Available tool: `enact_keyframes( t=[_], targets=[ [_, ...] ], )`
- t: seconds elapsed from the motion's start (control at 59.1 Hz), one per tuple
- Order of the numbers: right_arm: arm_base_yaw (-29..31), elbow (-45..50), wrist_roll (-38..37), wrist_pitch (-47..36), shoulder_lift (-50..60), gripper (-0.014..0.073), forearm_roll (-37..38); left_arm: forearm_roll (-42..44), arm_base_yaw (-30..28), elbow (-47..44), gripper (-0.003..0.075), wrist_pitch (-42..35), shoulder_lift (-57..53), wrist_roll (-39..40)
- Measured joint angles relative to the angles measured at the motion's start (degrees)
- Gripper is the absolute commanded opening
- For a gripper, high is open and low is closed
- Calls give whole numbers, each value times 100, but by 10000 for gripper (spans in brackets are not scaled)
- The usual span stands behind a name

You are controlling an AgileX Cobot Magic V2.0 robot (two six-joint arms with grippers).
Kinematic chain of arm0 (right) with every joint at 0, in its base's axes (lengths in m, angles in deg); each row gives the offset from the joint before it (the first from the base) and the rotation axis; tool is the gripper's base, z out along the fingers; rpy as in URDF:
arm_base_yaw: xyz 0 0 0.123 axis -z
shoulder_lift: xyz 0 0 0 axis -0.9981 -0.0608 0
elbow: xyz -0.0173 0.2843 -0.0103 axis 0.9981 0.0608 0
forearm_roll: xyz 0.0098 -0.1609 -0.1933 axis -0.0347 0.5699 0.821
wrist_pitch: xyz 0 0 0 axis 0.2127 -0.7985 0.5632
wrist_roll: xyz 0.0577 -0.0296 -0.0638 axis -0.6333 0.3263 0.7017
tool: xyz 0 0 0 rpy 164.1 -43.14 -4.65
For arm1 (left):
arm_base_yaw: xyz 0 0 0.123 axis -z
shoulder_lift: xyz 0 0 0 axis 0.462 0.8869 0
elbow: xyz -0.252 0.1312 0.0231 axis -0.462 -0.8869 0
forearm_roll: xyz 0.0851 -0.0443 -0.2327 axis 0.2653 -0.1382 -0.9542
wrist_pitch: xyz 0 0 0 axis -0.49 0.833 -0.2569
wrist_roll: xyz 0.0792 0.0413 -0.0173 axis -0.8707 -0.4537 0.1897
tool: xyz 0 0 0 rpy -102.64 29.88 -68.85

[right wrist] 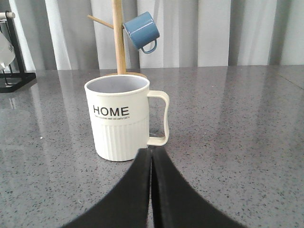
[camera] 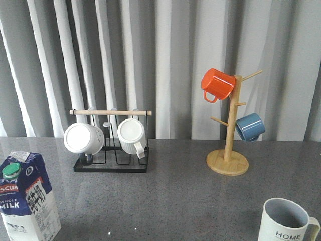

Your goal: Place milk next to cup

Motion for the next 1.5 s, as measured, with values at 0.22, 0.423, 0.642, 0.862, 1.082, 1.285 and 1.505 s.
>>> enact_keyframes(
  t=[0.22,0.423,0.642,0.862,1.082,1.285,1.505],
  targets=[
    [0,0,-6,-19,0,-6,0,0,0,0,-6,0,0,0],
    [0,0,-27,-122,0,-6,-331,0,0,0,-6,0,0,0],
    [0,0,-38,-169,0,-6,-900,0,0,0,-6,0,0,0],
    [0,0,-38,-347,0,-6,-1385,0,0,0,-6,-13,0,0],
    [0,0,-38,-489,0,-6,-2330,-124,0,0,-6,-335,0,225],
    [0,0,-38,-502,0,-1,-2580,-549,0,0,-4,-810,0,1173],
    [0,-667,-12,-445,-122,93,-2201,-615,0,11,72,-1131,0,2212]
  ],
)
